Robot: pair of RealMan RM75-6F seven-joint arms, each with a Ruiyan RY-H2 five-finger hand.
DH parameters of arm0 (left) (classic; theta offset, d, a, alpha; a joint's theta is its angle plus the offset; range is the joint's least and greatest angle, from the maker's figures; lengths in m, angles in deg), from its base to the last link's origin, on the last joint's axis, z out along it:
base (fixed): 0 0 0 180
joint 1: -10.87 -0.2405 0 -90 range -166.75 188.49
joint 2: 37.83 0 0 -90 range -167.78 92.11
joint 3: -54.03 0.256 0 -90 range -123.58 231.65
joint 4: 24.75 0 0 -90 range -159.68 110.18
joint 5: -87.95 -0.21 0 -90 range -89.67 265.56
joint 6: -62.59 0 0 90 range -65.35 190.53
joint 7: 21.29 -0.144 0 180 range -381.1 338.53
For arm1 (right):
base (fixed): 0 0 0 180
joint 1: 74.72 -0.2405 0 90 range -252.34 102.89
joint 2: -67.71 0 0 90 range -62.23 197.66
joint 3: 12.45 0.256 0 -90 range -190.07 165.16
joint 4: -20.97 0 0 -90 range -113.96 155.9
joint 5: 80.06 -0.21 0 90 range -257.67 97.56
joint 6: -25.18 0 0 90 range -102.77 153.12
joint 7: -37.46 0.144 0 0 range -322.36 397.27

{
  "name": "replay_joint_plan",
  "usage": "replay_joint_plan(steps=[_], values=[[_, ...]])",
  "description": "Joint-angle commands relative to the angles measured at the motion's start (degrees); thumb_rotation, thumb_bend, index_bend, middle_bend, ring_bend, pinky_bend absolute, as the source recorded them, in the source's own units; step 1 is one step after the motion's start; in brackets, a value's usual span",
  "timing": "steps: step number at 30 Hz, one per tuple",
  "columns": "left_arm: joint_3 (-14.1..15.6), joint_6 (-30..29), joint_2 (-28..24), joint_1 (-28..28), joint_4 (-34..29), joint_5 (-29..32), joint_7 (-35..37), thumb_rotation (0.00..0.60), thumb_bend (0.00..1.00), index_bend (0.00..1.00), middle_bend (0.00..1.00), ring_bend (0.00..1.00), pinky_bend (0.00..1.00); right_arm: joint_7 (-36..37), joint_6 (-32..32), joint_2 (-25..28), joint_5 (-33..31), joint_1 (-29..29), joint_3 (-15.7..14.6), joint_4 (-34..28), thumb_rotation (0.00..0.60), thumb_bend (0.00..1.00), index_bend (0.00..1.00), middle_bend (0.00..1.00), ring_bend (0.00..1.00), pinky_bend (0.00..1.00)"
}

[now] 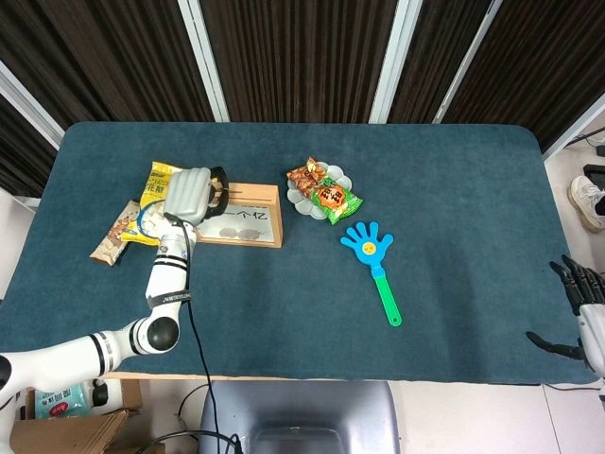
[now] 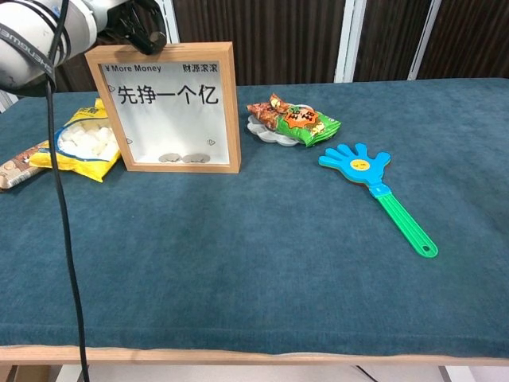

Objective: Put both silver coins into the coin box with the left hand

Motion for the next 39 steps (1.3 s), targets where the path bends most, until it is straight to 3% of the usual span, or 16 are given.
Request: replay_joint_plan(steps=[1,39], values=[[0.2,0.4,-0.1,0.2,0.5,0.0,0.5,0.6,0.48,0.65,1.0,1.0,1.0,0.0,0.1,0.0,-0.2,0.1,0.1,-0.1,0.6,0.15,0.0,0.0,0.0,0.0],[2.8,-0.2,-0.7,1.0,0.3,-0.3,1.6,0.6,0.47,0.67,1.0,1.0,1.0,-0.4,0.0,0.2,-0.4,0.2,0.2,-0.5,0.6,0.15,0.0,0.0,0.0,0.0]])
